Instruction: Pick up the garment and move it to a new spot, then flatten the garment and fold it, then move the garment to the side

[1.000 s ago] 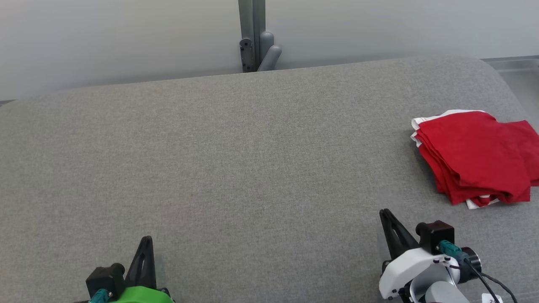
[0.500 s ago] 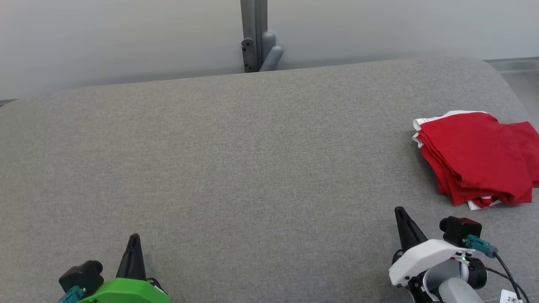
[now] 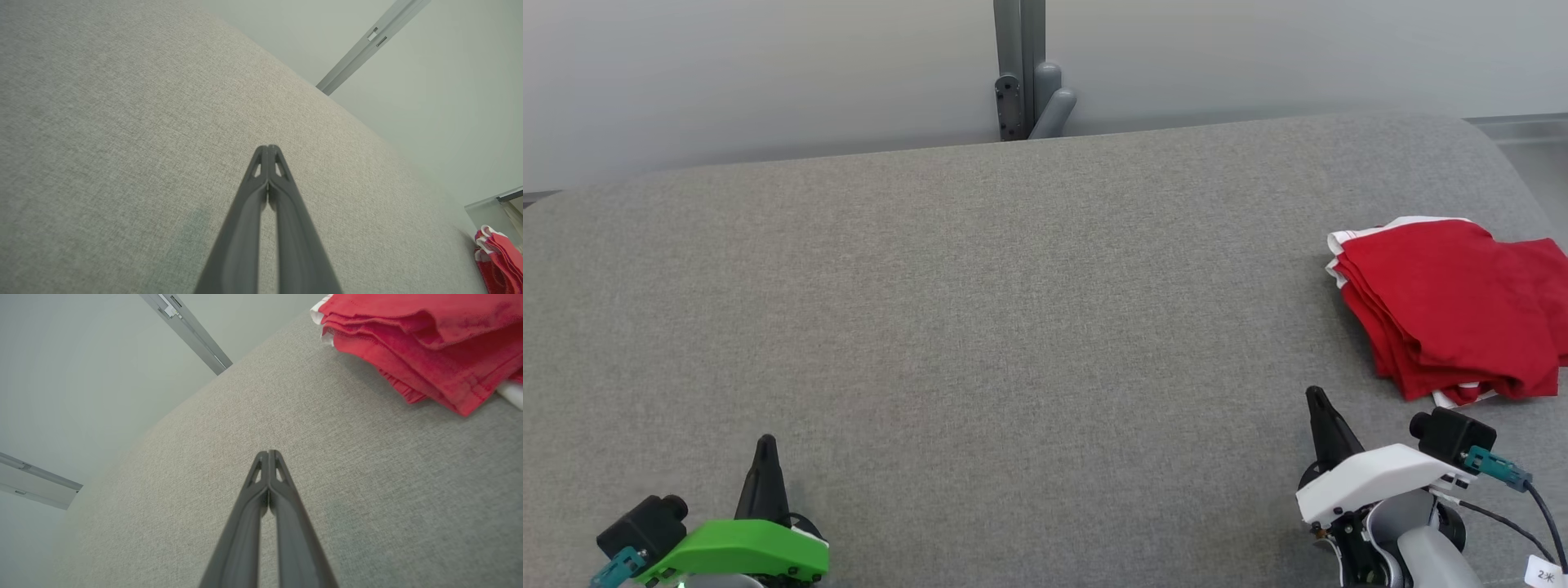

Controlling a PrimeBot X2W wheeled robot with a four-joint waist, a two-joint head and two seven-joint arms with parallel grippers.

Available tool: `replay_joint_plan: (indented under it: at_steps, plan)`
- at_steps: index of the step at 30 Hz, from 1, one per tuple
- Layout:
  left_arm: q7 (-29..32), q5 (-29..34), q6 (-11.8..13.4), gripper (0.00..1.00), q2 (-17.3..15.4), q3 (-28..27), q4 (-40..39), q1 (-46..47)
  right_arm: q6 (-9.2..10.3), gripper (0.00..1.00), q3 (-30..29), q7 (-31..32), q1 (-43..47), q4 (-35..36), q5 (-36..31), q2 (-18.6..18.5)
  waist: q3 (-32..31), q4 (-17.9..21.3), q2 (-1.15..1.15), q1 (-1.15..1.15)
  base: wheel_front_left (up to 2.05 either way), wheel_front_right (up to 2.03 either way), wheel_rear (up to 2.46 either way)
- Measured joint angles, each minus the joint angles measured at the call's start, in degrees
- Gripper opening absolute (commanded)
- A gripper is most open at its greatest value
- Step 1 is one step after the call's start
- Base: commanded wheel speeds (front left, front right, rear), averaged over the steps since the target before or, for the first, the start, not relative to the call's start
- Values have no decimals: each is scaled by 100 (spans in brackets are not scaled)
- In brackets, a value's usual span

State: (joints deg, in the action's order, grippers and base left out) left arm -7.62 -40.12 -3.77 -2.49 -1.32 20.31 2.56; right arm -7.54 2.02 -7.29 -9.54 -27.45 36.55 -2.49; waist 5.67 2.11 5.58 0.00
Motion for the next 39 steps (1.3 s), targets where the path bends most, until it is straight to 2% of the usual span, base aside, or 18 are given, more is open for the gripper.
replay_joint_plan:
  at_steps: [18, 39]
  plan:
    - [354, -1341, 30, 0, -2, -135, -235, 163, 1, 0, -240, 370, -37, 193, 1412, -3, -5, -38, 0, 0, 0, 0, 0]
    - [701, -2584, 78, 0, -7, -275, -436, 307, 2, 0, -463, 726, -127, 380, 2775, -10, -11, -83, 0, 0, 0, 0, 0]
